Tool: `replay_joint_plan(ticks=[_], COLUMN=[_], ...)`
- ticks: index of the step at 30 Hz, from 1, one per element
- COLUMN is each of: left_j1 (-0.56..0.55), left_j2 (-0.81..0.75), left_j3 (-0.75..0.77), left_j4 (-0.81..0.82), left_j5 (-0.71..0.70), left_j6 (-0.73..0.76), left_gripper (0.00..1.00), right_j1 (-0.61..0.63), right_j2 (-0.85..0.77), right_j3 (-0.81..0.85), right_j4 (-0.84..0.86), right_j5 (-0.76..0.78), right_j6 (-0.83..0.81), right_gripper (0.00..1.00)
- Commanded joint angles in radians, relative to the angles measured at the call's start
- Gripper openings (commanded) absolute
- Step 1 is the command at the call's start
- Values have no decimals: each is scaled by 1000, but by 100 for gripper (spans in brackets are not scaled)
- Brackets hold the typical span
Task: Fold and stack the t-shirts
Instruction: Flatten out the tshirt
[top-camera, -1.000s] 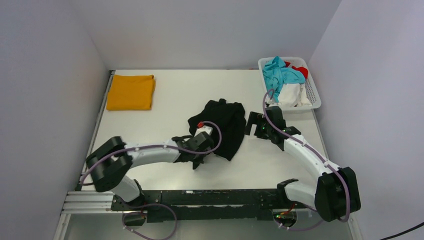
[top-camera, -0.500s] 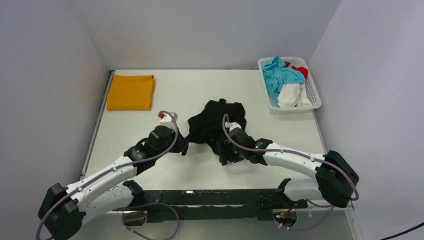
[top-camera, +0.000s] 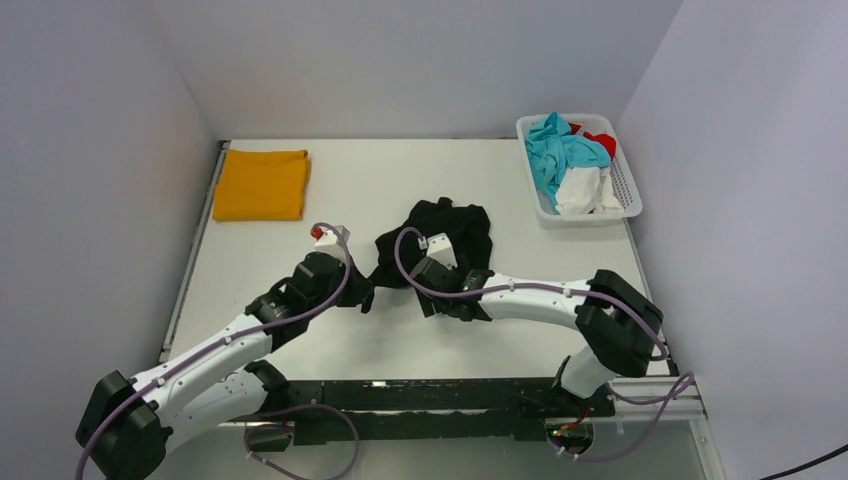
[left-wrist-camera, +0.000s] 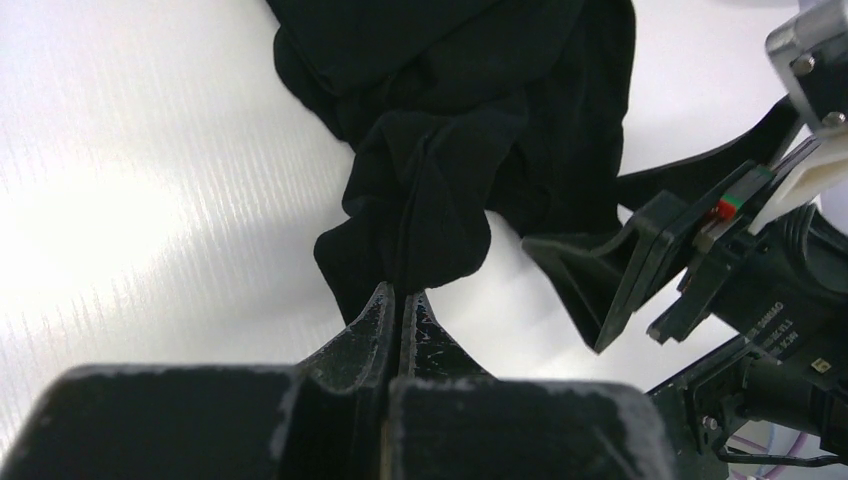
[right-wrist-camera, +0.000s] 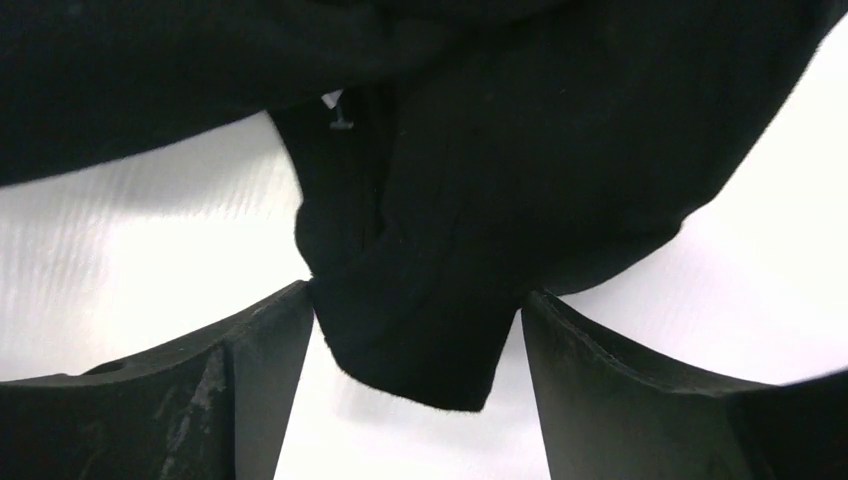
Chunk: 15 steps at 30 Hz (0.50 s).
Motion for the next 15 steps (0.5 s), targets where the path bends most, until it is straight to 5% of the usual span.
replay_joint_plan(ticks=[1, 5, 10, 13, 15], left_j1=[10, 13, 17, 29, 46], left_j2=[-24, -31, -29, -37, -45], left_j3=[-10, -8, -10, -12, -14], left_j4=[19, 3, -12, -27, -42], left_j5=[0, -16, -46, -76, -103], left_j6=[-19, -12, -20, -24, -29], left_gripper=[0, 0, 0, 0, 0], right_j1=[-1, -7, -42, -101, -178], right_j2=[55, 64, -17, -87, -140], right_j3=[62, 76, 14, -61, -110], right_j4=[-42, -70, -76, -64, -35], right_j5=[146, 190, 191, 165, 109], right_j6=[2, 44, 123, 163, 161], right_gripper=[75, 66, 31, 0, 0])
